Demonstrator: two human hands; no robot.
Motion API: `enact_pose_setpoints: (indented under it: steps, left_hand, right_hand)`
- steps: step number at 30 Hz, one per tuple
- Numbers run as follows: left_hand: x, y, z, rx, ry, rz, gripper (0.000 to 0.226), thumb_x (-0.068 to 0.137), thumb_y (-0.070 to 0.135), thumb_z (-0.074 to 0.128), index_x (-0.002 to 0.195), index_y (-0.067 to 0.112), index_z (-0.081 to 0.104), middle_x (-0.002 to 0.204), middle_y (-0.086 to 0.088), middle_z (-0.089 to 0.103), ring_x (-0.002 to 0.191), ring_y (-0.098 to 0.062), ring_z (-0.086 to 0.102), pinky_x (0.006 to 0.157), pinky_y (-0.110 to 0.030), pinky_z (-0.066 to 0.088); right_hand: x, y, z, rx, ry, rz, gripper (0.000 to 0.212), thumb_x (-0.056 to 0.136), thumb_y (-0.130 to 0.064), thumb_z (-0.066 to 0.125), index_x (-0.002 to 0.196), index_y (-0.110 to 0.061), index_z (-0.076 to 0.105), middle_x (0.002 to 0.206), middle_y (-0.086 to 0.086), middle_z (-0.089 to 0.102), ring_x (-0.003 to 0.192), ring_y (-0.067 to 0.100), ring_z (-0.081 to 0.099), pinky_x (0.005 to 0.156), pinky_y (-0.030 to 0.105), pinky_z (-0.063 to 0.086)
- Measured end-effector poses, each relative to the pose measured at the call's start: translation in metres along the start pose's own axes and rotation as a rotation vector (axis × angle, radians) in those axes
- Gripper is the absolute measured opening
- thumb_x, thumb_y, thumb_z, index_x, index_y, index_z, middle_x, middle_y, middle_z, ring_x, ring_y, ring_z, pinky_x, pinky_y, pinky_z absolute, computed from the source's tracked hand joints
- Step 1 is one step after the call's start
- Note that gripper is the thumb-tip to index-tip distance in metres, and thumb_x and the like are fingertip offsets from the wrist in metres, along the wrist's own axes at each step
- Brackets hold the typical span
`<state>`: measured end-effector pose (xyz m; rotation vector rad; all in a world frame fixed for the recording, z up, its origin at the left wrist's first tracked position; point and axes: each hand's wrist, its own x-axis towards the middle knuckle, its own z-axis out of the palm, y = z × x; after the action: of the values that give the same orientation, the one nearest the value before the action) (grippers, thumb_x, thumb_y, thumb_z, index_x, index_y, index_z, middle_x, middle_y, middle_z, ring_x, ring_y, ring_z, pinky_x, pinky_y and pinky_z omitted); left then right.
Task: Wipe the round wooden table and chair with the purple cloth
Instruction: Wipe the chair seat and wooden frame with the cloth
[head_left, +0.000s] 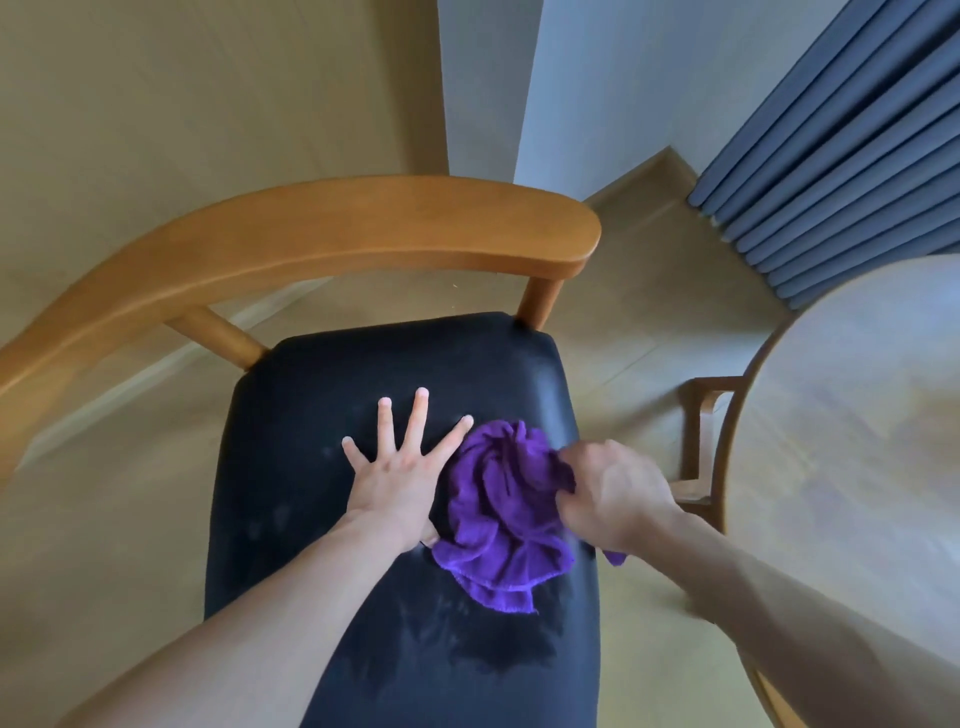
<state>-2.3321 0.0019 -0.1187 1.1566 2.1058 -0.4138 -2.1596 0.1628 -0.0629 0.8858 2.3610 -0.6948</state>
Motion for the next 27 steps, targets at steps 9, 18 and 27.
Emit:
enact_pose_setpoints:
  steps: [9,18,27]
  left_hand:
    - [0.0,0.0,-0.001,0.03,-0.027,0.013,0.148,0.062,0.045,0.096,0.154,0.049,-0.02,0.154,-0.003,-0.05,0.148,-0.049,-0.031,0.112,-0.079,0.015]
    - [0.002,0.003,-0.002,0.025,-0.007,0.004,0.153,0.06,0.043,0.098,0.149,0.056,-0.025,0.154,0.001,-0.049,0.149,-0.047,-0.03,0.111,-0.08,0.015]
    - [-0.004,0.003,-0.006,0.004,0.012,0.006,0.148,0.063,0.037,0.098,0.153,0.055,-0.018,0.158,0.0,-0.044,0.15,-0.047,-0.026,0.112,-0.079,0.016]
  right_hand:
    - [0.114,-0.022,-0.023,0.56,0.385,0.325,0.078,0.08,-0.073,0.061,0.134,-0.018,0.05,0.139,0.002,0.046,0.131,0.033,0.044,0.105,0.049,0.042]
    - [0.078,-0.004,0.028,0.26,0.496,0.176,0.038,0.085,-0.034,0.064,0.114,-0.015,0.05,0.12,0.006,0.048,0.111,0.037,0.045,0.085,0.045,0.043]
    - [-0.005,0.001,0.062,0.256,0.36,0.085,0.037,0.072,-0.033,0.067,0.102,-0.015,0.052,0.106,0.003,0.048,0.101,0.033,0.048,0.084,0.043,0.047]
